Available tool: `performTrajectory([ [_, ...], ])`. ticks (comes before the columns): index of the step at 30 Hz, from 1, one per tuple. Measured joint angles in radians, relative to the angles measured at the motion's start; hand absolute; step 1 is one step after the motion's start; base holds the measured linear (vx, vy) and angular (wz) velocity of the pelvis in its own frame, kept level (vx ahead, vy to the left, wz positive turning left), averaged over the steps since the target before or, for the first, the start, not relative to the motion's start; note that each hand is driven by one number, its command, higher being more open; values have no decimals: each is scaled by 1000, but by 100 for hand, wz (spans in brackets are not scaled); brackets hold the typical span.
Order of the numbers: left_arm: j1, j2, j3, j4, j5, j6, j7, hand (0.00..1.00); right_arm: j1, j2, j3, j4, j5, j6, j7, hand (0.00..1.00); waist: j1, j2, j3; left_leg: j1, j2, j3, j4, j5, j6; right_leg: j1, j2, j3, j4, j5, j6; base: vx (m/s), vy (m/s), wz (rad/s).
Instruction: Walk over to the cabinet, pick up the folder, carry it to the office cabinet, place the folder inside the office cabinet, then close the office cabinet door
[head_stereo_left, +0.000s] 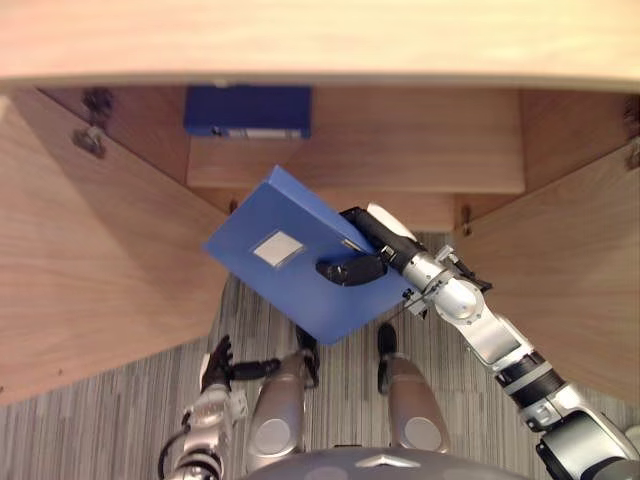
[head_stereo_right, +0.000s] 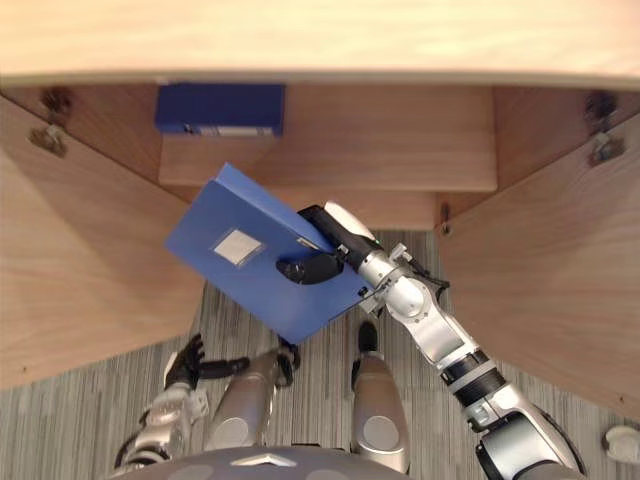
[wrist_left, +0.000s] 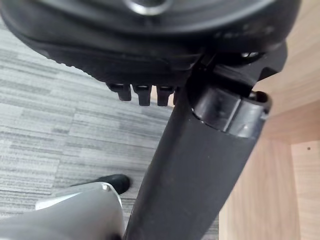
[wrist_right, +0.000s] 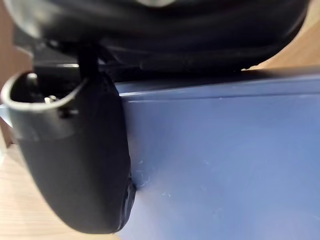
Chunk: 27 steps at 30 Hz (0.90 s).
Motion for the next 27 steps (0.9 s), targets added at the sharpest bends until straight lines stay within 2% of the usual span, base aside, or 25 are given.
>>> performTrajectory([
  [2, -22, -1, -2, -39, -11, -17, 0, 100, 0, 9, -20, 5, 10, 12, -6, 0, 3, 1, 30, -93, 14, -5, 94, -31, -3, -93, -1, 0, 91, -35, -3, -167, -50, 1],
  [5, -46, -4, -4, -90, -22, -19, -1, 100, 5, 70, -100, 5, 78, 20, -16, 0, 11, 5, 42, -214, 41, -8, 206, -70, -9, -217, 1, 3, 201, -69, -8, -144, -54, -5],
  [9, -65, -16, -4, -140, -29, -20, -1, 100, 3, 159, -219, -6, 224, 21, -86, 0, 22, 9, 58, -298, 64, -12, 283, -102, -13, -299, 8, 2, 274, -95, -14, -96, -33, -7],
  [11, -88, -30, -4, -156, -30, -17, 0, 100, -4, 192, -309, -36, 329, 20, -133, 0, 37, 12, 62, -347, 73, -16, 319, -112, -7, -347, 11, 1, 309, -109, -16, -13, -12, -2],
  [17, -135, -61, -5, -203, -30, -6, 8, 100, -122, 233, -450, -43, 586, 5, -230, 0, 47, 8, 77, -439, 90, -39, 385, -126, -9, -431, 9, -35, 383, -124, -21, 36, -31, 5],
  [21, -162, -71, -4, -231, -29, 6, 14, 100, -202, 239, -509, -26, 683, -14, -265, 0, 62, 6, 88, -477, 97, -48, 408, -129, -14, -467, 10, -50, 411, -136, -35, -25, -58, 3],
  [27, -165, -73, 0, -271, -31, 14, 50, 100, -340, 253, -560, 92, 827, -30, -348, 0, 63, 6, 88, -529, 103, -62, 428, -126, -20, -510, 11, -63, 427, -143, -40, -49, -32, 2],
])
